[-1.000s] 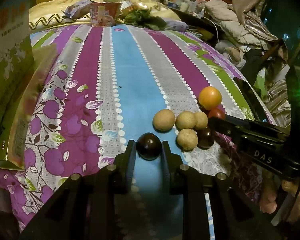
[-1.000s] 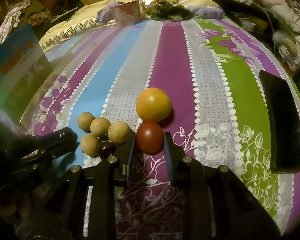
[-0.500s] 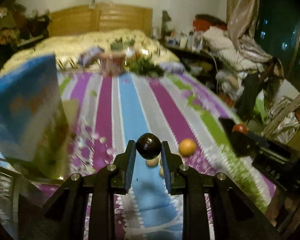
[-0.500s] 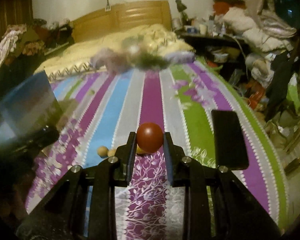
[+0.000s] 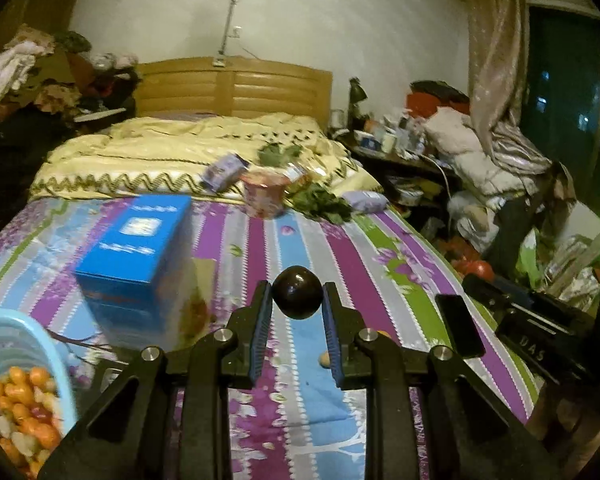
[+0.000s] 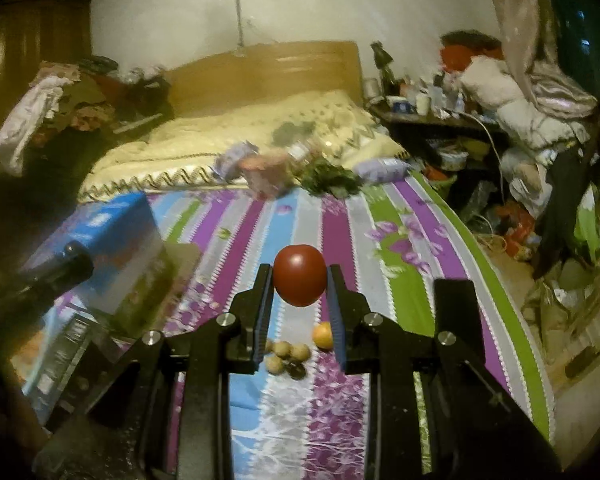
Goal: Organize fruits
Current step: 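Carry the plum and tomato in both tools over the light-blue basket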
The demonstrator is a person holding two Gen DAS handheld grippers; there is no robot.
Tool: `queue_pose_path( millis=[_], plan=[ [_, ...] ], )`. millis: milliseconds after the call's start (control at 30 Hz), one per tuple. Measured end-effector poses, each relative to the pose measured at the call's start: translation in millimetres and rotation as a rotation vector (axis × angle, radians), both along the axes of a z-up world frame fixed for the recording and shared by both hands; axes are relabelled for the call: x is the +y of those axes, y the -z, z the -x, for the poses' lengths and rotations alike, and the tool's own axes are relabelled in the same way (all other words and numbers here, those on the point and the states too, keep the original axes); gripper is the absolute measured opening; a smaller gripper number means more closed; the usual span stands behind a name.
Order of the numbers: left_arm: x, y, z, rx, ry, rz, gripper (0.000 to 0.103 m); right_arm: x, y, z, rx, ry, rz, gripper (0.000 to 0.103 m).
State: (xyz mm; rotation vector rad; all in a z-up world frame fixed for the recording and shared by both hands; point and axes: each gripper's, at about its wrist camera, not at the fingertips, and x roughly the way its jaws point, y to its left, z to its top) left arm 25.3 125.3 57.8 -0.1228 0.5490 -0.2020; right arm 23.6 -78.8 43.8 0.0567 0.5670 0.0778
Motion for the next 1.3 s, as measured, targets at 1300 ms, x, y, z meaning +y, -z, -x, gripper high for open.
queue_pose_path(
  millis=[1300],
  plan=[
    [295,-49,126,0.106,-0.550,0.027,0.025,280,-54,31,0.082,-0.604,-0.011,0.027]
  ],
)
